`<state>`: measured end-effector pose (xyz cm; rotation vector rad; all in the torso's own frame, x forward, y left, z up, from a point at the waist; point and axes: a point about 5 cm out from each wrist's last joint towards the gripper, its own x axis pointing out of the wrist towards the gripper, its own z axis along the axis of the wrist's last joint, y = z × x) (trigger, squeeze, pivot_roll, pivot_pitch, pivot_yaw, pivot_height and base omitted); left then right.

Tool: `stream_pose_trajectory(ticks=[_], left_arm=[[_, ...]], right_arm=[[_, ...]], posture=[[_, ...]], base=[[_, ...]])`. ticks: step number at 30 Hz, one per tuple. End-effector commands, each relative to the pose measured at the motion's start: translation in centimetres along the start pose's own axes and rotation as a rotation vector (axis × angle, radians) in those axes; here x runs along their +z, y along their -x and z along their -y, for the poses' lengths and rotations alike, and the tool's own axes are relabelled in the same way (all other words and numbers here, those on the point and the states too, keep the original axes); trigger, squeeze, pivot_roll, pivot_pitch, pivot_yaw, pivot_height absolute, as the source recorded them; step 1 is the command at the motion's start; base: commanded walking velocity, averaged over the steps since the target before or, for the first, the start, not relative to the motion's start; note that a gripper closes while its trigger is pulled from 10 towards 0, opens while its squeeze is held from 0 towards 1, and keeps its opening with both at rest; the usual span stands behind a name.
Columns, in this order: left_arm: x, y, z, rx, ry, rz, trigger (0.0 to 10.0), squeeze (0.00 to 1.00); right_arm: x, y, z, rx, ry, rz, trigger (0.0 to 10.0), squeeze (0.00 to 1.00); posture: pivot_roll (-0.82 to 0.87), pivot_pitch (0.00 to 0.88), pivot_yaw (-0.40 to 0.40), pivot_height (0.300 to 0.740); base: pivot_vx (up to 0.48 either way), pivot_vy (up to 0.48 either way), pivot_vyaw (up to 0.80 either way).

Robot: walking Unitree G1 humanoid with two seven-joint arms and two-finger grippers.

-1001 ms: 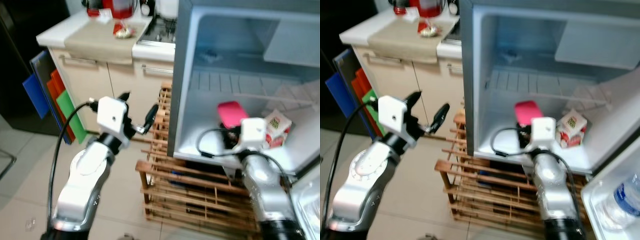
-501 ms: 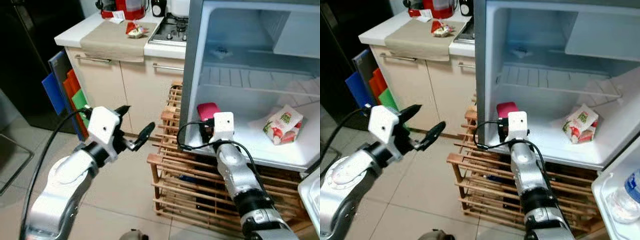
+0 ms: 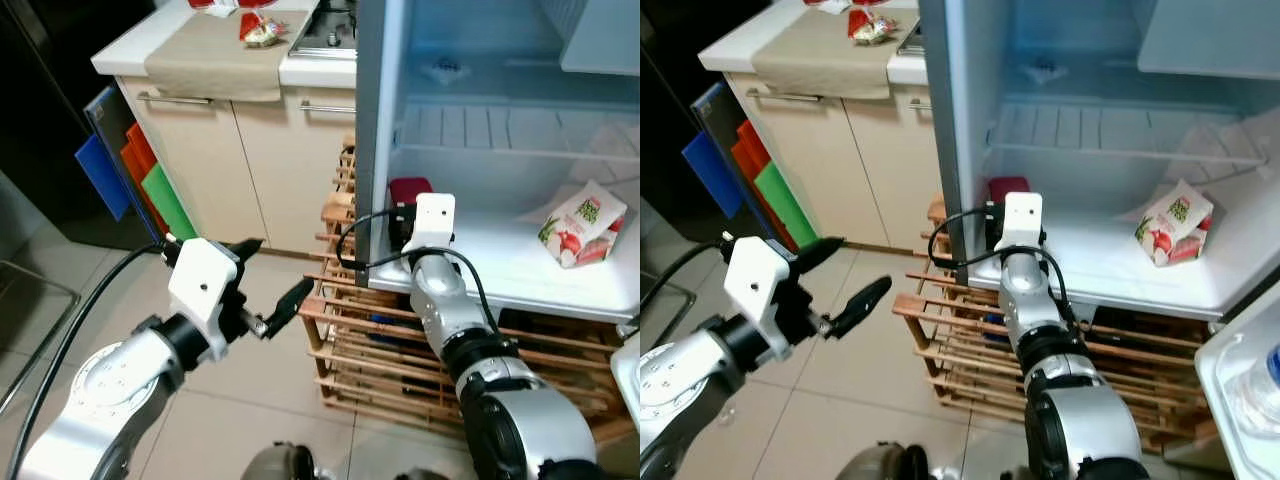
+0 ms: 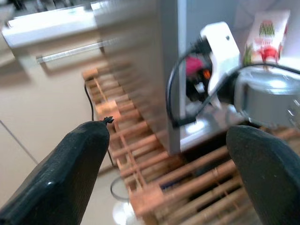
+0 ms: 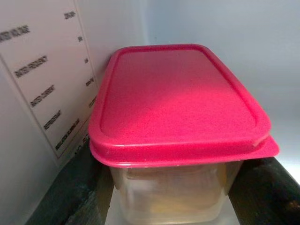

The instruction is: Restocking fridge

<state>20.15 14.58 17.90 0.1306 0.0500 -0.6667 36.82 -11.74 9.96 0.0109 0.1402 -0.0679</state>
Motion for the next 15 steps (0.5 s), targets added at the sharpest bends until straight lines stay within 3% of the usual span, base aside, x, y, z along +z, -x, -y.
stream_pose_trajectory(ticks=[1, 8, 9, 10, 11, 12, 13, 14, 15], left_arm=[[0.2, 0.8, -0.2, 0.006, -0.007, -0.018, 10.0, 0.0], [0.3, 1.4, -0.1, 0.007, -0.003, -0.045, 10.0, 0.0], [0.3, 1.4, 0.0, 0.007, -0.002, -0.047, 10.0, 0.0], [0.3, 1.4, 0.0, 0.008, 0.0, -0.049, 10.0, 0.0], [0.3, 1.4, 0.1, 0.009, 0.003, -0.05, 10.0, 0.0], [0.3, 1.4, 0.1, 0.011, 0.004, -0.051, 10.0, 0.0], [0.3, 1.4, 0.1, 0.012, 0.006, -0.051, 10.0, 0.0], [0.2, 1.4, 0.2, 0.013, 0.009, -0.051, 10.0, 0.0], [0.2, 1.4, 0.2, 0.014, 0.011, -0.052, 10.0, 0.0]], right_arm=[[0.4, -0.2, -0.6, -0.013, -0.044, -0.012, 0.0, 0.0], [1.1, -0.9, -0.2, -0.068, -0.231, -0.051, 0.2, 0.0], [1.3, -1.0, -0.1, -0.068, -0.24, -0.054, 3.2, 0.0], [1.4, -1.1, -0.1, -0.066, -0.236, -0.054, 8.3, 0.0], [1.6, -1.1, -0.2, -0.061, -0.228, -0.052, 10.0, 0.0], [1.7, -1.2, -0.3, -0.052, -0.22, -0.049, 10.0, 0.05], [1.9, -1.2, -0.3, -0.046, -0.214, -0.044, 10.0, 0.78], [2.1, -1.3, -0.4, -0.037, -0.196, -0.038, 10.0, 1.0], [2.2, -1.3, -0.4, -0.03, -0.184, -0.034, 10.0, 1.0]], posture=[[0.29, 0.184, 0.144, 0.74], [0.29, 0.187, 0.152, 0.74], [0.29, 0.189, 0.149, 0.74], [0.29, 0.191, 0.146, 0.74], [0.29, 0.191, 0.145, 0.74], [0.29, 0.191, 0.144, 0.74], [0.29, 0.19, 0.141, 0.74], [0.28, 0.188, 0.136, 0.74], [0.28, 0.188, 0.136, 0.74]], base=[[0.0, 0.0, 0.0], [0.0, 0.0, 0.0], [0.0, 0.0, 0.0], [0.0, 0.0, 0.0], [0.0, 0.0, 0.0], [0.0, 0.0, 0.0], [0.0, 0.0, 0.0], [0.0, 0.0, 0.0], [0.0, 0.0, 0.0]])
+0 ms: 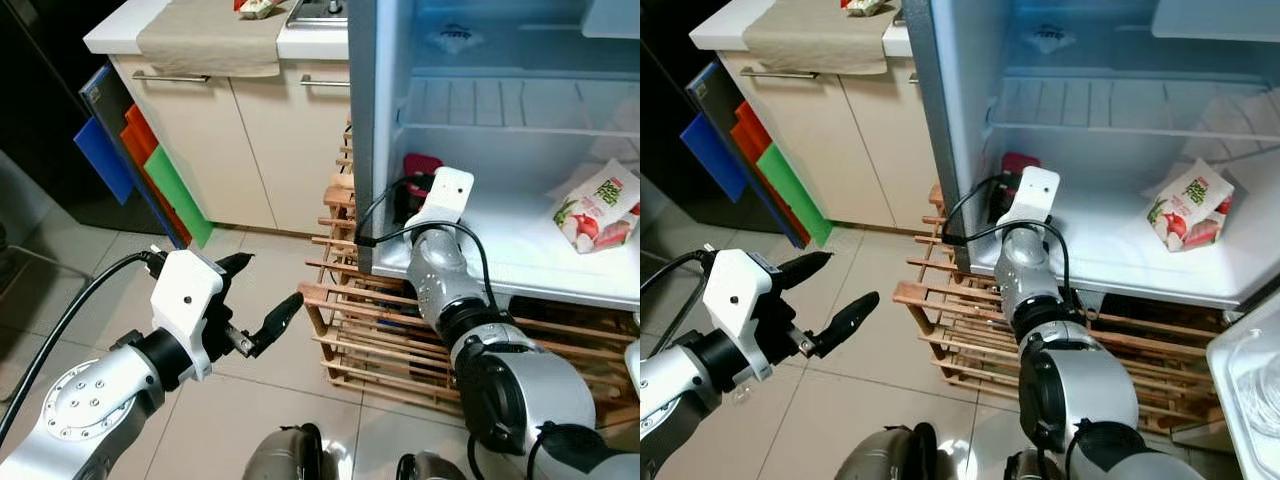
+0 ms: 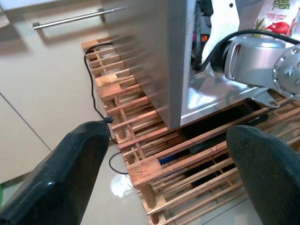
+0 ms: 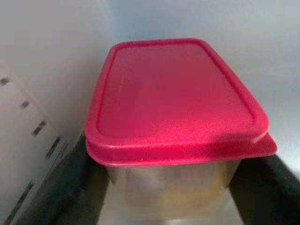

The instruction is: Restocking fridge

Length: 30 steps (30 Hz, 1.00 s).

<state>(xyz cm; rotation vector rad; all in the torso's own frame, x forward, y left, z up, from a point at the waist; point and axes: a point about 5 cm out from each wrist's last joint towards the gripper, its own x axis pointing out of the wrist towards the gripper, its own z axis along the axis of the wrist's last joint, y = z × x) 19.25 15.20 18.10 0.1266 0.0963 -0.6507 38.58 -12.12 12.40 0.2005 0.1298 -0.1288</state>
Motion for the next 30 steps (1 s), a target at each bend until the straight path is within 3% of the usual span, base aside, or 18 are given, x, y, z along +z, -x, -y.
stream_pose_trajectory(ticks=[1, 5, 12, 21, 29, 30], left_arm=[[0.1, 0.2, 0.2, 0.001, -0.004, -0.011, 10.0, 0.0], [0.0, -0.2, 0.2, 0.019, 0.034, -0.001, 10.0, 0.0], [0.3, -1.2, -0.1, 0.04, 0.048, 0.041, 10.0, 0.0], [0.3, -4.7, -0.5, 0.031, 0.034, 0.115, 10.0, 0.0], [0.2, -6.7, -0.9, 0.025, 0.021, 0.169, 10.0, 0.0], [0.2, -7.3, -1.0, 0.019, 0.016, 0.181, 10.0, 0.0]], right_arm=[[-0.5, 0.1, -0.6, 0.017, 0.021, -0.038, 10.0, 1.0], [-0.5, 0.1, -0.9, 0.043, 0.05, -0.04, 10.0, 1.0], [-0.7, 0.1, -1.7, 0.028, -0.04, -0.082, 10.0, 1.0], [-0.7, 0.3, -2.5, 0.063, 0.007, -0.082, 10.0, 1.0], [-1.1, 0.7, -3.2, 0.178, 0.039, -0.086, 10.0, 1.0], [-1.7, 0.9, -2.9, 0.199, -0.009, -0.132, 10.0, 1.0]], posture=[[0.28, 0.185, 0.13, 0.74], [0.27, 0.172, 0.119, 0.74], [0.25, 0.143, 0.103, 0.74], [0.13, 0.019, 0.045, 0.74], [0.07, 0.0, 0.02, 0.74], [0.06, 0.0, 0.02, 0.74]], base=[[0.0, 0.0, 0.0], [0.0, 0.0, 0.0], [0.0, 0.0, 0.0], [0.0, 0.0, 0.0], [0.0, 0.0, 0.0], [0.0, 0.0, 0.0]])
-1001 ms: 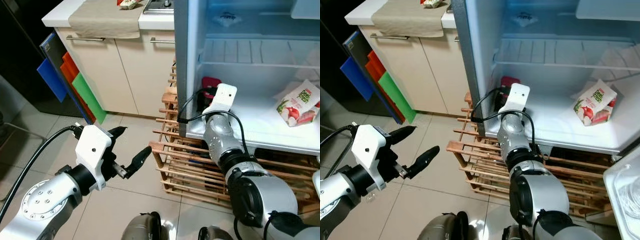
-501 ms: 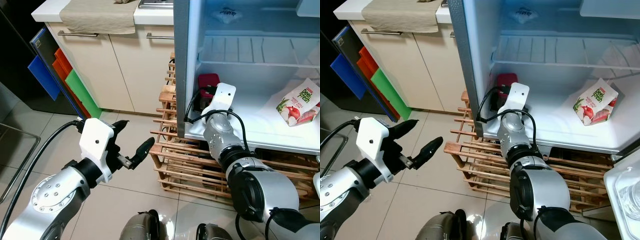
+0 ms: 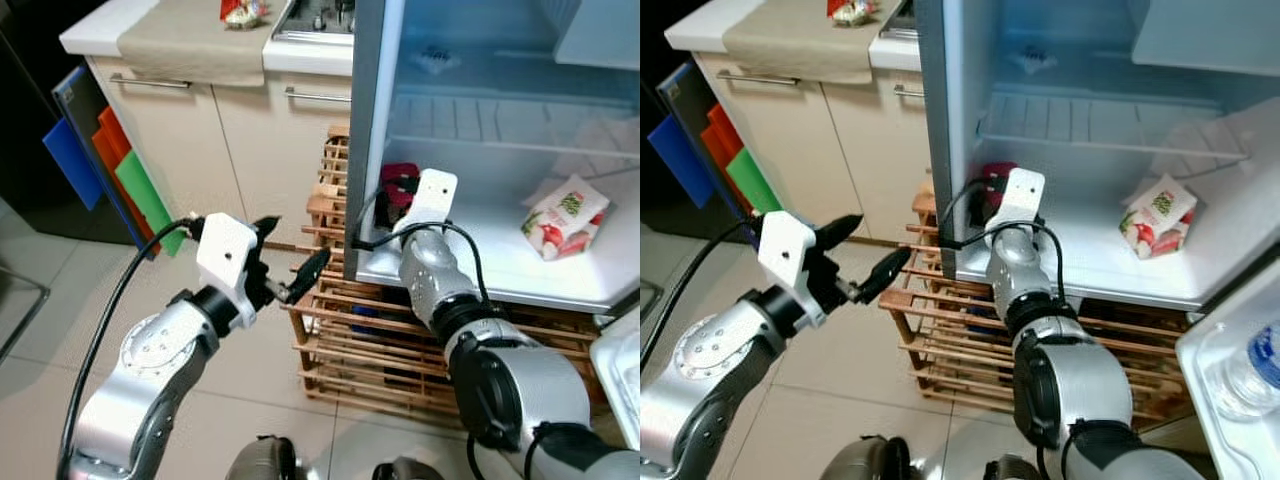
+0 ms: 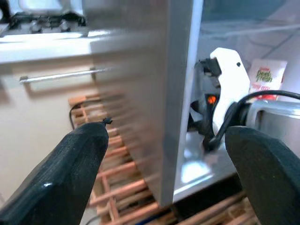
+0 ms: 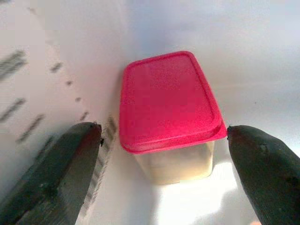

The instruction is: Restocking fridge

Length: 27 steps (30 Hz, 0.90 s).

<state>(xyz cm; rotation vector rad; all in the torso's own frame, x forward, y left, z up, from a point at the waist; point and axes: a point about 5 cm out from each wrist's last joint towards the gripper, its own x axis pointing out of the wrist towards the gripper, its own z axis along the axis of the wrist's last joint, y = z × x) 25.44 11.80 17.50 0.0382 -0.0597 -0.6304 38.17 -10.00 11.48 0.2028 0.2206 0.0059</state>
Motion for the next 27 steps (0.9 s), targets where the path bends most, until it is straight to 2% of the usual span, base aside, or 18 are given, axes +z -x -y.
stream_pose_trajectory(ticks=[1, 3, 7, 8, 9, 10, 13, 14, 15, 17, 18, 19, 21, 22, 23, 25, 27], left_arm=[[-0.1, -0.6, 0.1, -0.014, -0.019, 0.015, 10.0, 0.0], [-0.1, -0.6, 0.1, -0.014, -0.019, 0.015, 10.0, 0.0], [-0.5, -1.5, 0.1, -0.029, -0.016, 0.025, 10.0, 0.0], [-0.7, -2.1, 0.3, -0.035, -0.009, 0.03, 10.0, 0.0], [-0.7, -2.1, 0.3, -0.035, -0.009, 0.03, 10.0, 0.0], [-0.7, -2.3, 0.3, -0.035, -0.006, 0.033, 10.0, 0.0], [-0.8, -2.9, 0.0, -0.015, 0.0, 0.035, 10.0, 0.0], [-0.8, -3.1, 0.2, -0.019, -0.039, 0.049, 10.0, 0.0], [-0.9, -3.2, 0.4, -0.028, -0.074, 0.046, 10.0, 0.0], [-1.0, -3.6, 0.0, 0.045, -0.007, 0.066, 10.0, 0.0], [-1.1, -3.6, -0.2, 0.081, 0.031, 0.068, 10.0, 0.0], [-1.1, -3.6, -0.2, 0.081, 0.031, 0.068, 10.0, 0.0], [-1.9, -3.0, -1.7, 0.25, 0.147, 0.067, 10.0, 0.0], [-2.4, -2.6, -2.1, 0.316, 0.184, 0.065, 10.0, 0.0], [-2.6, -2.3, -2.3, 0.359, 0.198, 0.067, 10.0, 0.0], [-2.0, -2.1, -2.3, 0.381, 0.156, 0.101, 10.0, 0.0], [-1.8, -2.2, -2.3, 0.383, 0.137, 0.115, 10.0, 0.0]], right_arm=[[-0.5, 0.4, -1.1, 0.106, -0.04, -0.042, 10.0, 1.0], [-0.5, 0.4, -1.1, 0.106, -0.04, -0.042, 10.0, 1.0], [-0.9, 1.5, -0.9, 0.195, -0.065, -0.066, 10.0, 1.0], [-0.5, 2.6, 0.4, 0.186, -0.035, -0.029, 10.0, 0.35], [-0.5, 2.6, 0.4, 0.186, -0.035, -0.029, 10.0, 0.35], [-0.3, 2.9, 0.9, 0.175, -0.024, -0.016, 10.0, 0.0], [0.2, 4.1, 2.9, 0.147, 0.034, 0.033, 10.0, 0.0], [0.9, 4.8, 4.3, 0.096, 0.091, 0.128, 10.0, 0.0], [1.2, 5.9, 5.5, 0.069, 0.19, 0.18, 10.0, 0.0], [0.8, 8.5, 8.2, -0.022, 0.23, 0.211, 10.0, 0.0], [0.4, 9.3, 9.0, -0.049, 0.218, 0.202, 10.0, 0.0], [0.4, 9.3, 9.0, -0.049, 0.218, 0.202, 10.0, 0.0], [0.3, 11.0, 10.6, -0.101, 0.235, 0.231, 10.0, 0.0], [0.4, 11.9, 11.4, -0.133, 0.283, 0.25, 10.0, 0.0], [0.6, 12.7, 12.3, -0.173, 0.309, 0.285, 10.0, 0.0], [0.5, 13.7, 13.7, -0.237, 0.343, 0.306, 10.0, 0.0], [0.4, 13.9, 14.0, -0.247, 0.347, 0.302, 10.0, 0.0]], posture=[[0.04, 0.0, 0.019, 0.74], [0.04, 0.0, 0.019, 0.74], [0.0, 0.0, 0.02, 0.74], [-0.02, 0.0, 0.022, 0.74], [-0.02, 0.0, 0.022, 0.74], [-0.02, 0.0, 0.024, 0.74], [-0.03, 0.0, 0.027, 0.74], [-0.05, 0.0, 0.027, 0.74], [-0.05, 0.0, 0.027, 0.74], [-0.08, 0.0, 0.029, 0.74], [-0.08, 0.0, 0.029, 0.74], [-0.08, 0.0, 0.029, 0.74], [-0.11, 0.0, 0.027, 0.74], [-0.11, 0.0, 0.027, 0.74], [-0.12, 0.0, 0.015, 0.74], [-0.12, 0.0, 0.007, 0.74], [-0.11, 0.0, 0.005, 0.74]], base=[[0.0, 0.0, 0.0], [0.0, 0.0, 0.0], [0.0, 0.0, 0.0], [0.0, 0.0, 0.0], [0.0, 0.0, 0.0], [0.0, 0.0, 0.0], [0.0, 0.0, 0.0], [0.0, 0.0, 0.0], [0.0, 0.0, 0.0], [0.0, 0.0, 0.0], [0.0, 0.0, 0.0], [0.0, 0.0, 0.0], [0.0, 0.0, 0.0], [0.0, 0.0, 0.0], [0.0, 0.0, 0.0], [0.0, 0.0, 0.0], [0.0, 0.0, 0.0]])
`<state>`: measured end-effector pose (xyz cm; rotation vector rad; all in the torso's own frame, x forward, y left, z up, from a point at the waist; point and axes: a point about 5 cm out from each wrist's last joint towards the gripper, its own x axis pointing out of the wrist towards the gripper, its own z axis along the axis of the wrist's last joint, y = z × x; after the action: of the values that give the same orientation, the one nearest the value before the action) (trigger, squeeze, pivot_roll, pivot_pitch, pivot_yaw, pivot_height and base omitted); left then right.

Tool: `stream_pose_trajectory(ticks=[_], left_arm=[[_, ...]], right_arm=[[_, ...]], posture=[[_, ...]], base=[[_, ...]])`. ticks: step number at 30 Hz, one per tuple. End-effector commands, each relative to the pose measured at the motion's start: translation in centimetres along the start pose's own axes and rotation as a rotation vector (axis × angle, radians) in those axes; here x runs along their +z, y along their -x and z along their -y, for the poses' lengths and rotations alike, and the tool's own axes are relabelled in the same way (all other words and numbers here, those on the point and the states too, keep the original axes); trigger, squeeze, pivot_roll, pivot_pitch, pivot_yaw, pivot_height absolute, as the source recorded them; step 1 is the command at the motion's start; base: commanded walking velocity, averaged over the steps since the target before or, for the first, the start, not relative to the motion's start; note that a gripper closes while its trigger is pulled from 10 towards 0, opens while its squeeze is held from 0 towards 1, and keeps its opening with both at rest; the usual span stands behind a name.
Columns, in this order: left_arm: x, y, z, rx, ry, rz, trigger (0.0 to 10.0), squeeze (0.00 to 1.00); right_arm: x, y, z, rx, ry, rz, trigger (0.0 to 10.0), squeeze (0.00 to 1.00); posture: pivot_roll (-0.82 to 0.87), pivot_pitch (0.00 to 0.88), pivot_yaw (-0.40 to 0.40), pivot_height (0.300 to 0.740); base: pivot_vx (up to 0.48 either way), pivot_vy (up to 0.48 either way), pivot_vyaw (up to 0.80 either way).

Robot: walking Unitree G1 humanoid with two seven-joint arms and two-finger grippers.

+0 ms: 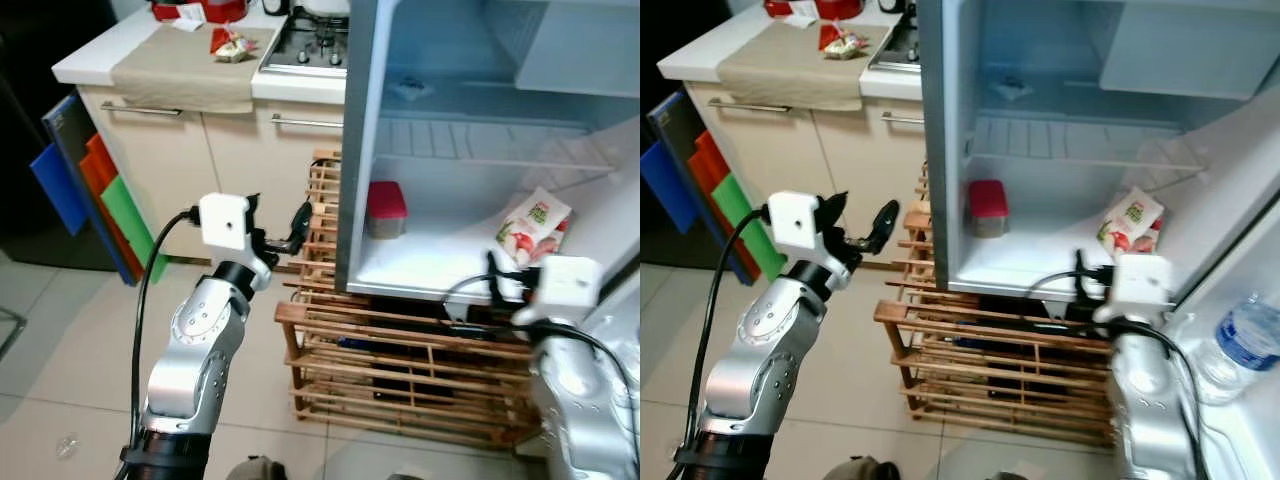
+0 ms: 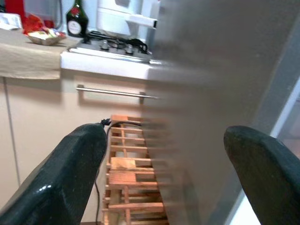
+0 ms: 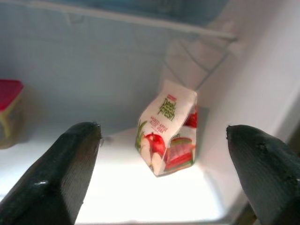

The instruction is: Restocking fridge

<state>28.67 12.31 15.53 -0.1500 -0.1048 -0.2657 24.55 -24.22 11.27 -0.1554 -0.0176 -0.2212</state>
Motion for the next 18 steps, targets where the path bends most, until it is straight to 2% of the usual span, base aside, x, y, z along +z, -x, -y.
stream_pose_trajectory(ticks=[1, 3, 8, 18], left_arm=[[0.8, -0.3, 0.0, 0.011, -0.058, 0.05, 10.0, 0.0], [1.1, -0.9, 0.2, -0.005, -0.12, 0.063, 10.0, 0.0], [1.4, -1.6, 0.1, 0.0, -0.124, 0.061, 10.0, 0.0], [1.5, -2.0, 0.1, 0.006, -0.166, 0.065, 10.0, 0.0]], right_arm=[[0.7, 0.1, 0.0, -0.001, 0.016, 0.037, 10.0, 0.0], [1.1, -0.3, -0.8, 0.026, 0.01, 0.044, 10.0, 0.0], [1.4, -1.2, -2.5, 0.064, -0.006, 0.053, 10.0, 0.0], [1.4, -2.0, -3.6, 0.079, -0.051, 0.029, 10.0, 0.0]], posture=[[-0.11, 0.0, 0.003, 0.74], [-0.11, 0.0, 0.009, 0.74], [-0.1, 0.0, 0.027, 0.74], [-0.07, 0.0, 0.032, 0.74]], base=[[0.0, 0.0, 0.0], [0.0, 0.0, 0.0], [0.0, 0.0, 0.0], [0.0, 0.0, 0.0]])
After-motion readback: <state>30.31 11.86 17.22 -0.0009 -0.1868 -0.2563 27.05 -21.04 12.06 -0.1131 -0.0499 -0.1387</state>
